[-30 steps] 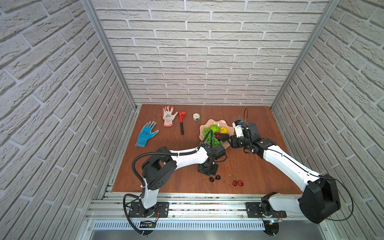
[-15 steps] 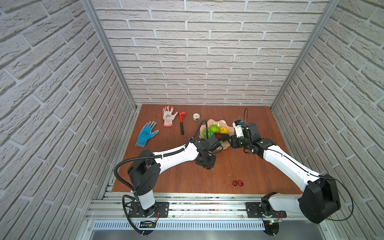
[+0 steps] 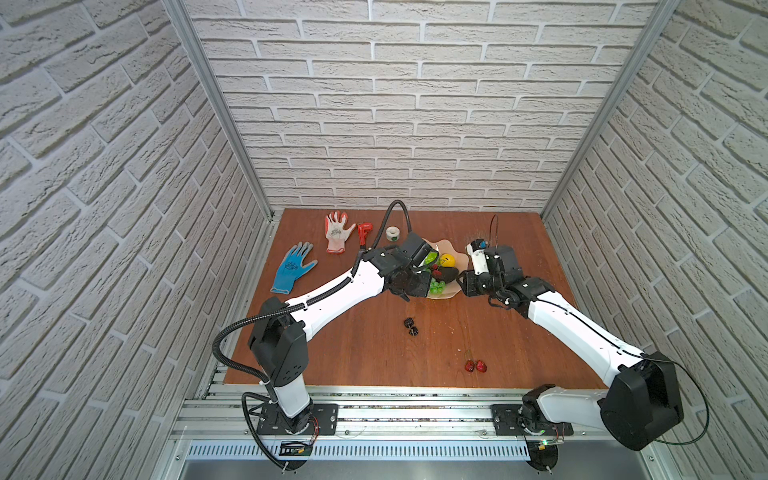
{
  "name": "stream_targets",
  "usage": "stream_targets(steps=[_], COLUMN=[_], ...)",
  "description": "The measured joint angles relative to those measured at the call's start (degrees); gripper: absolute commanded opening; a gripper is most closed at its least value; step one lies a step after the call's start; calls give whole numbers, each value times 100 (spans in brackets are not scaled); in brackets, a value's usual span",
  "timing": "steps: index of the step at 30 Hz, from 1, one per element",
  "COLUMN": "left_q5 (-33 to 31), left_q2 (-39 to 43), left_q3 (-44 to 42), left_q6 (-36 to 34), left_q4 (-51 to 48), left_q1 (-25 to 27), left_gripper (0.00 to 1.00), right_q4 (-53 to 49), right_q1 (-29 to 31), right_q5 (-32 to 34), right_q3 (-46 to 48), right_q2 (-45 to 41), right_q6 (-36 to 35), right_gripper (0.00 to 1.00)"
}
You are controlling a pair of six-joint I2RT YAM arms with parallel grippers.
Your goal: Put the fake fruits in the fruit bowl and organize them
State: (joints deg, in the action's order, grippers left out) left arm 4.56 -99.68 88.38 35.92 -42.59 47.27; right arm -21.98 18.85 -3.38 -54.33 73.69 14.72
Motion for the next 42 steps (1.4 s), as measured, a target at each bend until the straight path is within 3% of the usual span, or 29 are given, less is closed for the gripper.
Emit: stream_targets(steps=[1,3,6,10,22,27,34,42], left_q5=[11,35,-7,-94,140,323,393,501], left_q2=[-31,-87,-120,-120,-275,-308,-321,-358], left_q3=[-37,-181,-494,-833,-1355,-1552,-1565,-1628], left_q6=[-4,52,201,544,1528,1661,1690,1690], left_q4=[2,-24,-57,-127,-155,9,205,350], left_q1=[-4,17,127,315,487,417,367,299], left_gripper=[22,28,51,57,51,45,28,27], right_q4=[-11,-11,-11,-11,-11,-11,-11,-11], right_q1=[0,0,0,0,0,0,0,0], right_q5=[9,17,17,17,17,17,17,35], right_q3=[0,0,0,0,2,2,2,4], right_q2=[-9,-31,-42,-42,-42,-42,-42,-42], right_q6=[0,2,2,0,0,-2,-4,-7], right_gripper=[40,40,40,41,41,41,41,41])
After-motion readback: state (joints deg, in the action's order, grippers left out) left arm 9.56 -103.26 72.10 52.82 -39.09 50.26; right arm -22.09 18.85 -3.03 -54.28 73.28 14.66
